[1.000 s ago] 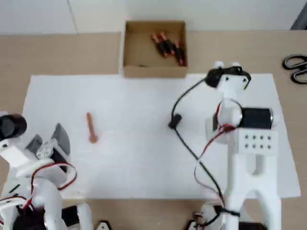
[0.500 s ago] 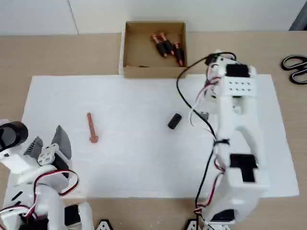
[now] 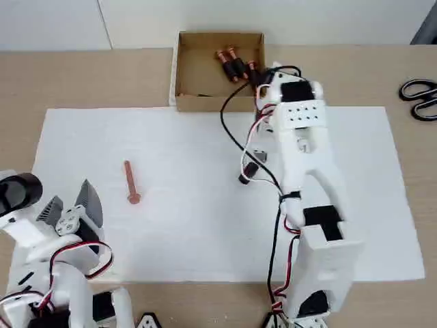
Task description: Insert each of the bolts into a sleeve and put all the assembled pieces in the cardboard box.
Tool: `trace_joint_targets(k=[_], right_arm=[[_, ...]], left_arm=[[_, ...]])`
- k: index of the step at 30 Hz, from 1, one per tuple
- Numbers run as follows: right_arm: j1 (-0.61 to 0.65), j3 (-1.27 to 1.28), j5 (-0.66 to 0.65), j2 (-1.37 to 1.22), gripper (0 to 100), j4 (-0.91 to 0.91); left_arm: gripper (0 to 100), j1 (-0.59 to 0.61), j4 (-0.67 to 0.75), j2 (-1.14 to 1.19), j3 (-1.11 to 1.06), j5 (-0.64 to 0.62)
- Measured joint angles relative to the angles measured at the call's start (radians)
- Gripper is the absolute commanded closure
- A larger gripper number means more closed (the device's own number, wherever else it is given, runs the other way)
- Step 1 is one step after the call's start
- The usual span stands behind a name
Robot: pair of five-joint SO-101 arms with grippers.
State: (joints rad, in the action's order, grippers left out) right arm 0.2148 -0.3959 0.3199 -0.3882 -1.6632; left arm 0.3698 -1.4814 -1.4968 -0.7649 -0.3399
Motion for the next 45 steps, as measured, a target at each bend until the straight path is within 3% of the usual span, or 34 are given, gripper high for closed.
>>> trace_joint_targets(k=[4, 12, 29, 38, 45], right_arm=[[0.075, 0.0, 0.071, -0.003, 80.1, 0.0], [0.095, 0.0, 0.155, -0.044, 80.1, 0.038], [0.103, -0.009, 0.169, -0.232, 80.2, 0.144], [0.101, -0.009, 0.169, -0.249, 96.2, 0.152], [0.078, -0.017, 0.158, -0.249, 97.8, 0.149]], left_arm=[[82, 0.0, 0.0, 0.0, 0.0, 0.0], [82, 0.0, 0.0, 0.0, 0.0, 0.0], [82, 0.0, 0.0, 0.0, -0.021, 0.002], [82, 0.0, 0.0, 0.0, -0.021, 0.029], [82, 0.0, 0.0, 0.0, -0.021, 0.029]])
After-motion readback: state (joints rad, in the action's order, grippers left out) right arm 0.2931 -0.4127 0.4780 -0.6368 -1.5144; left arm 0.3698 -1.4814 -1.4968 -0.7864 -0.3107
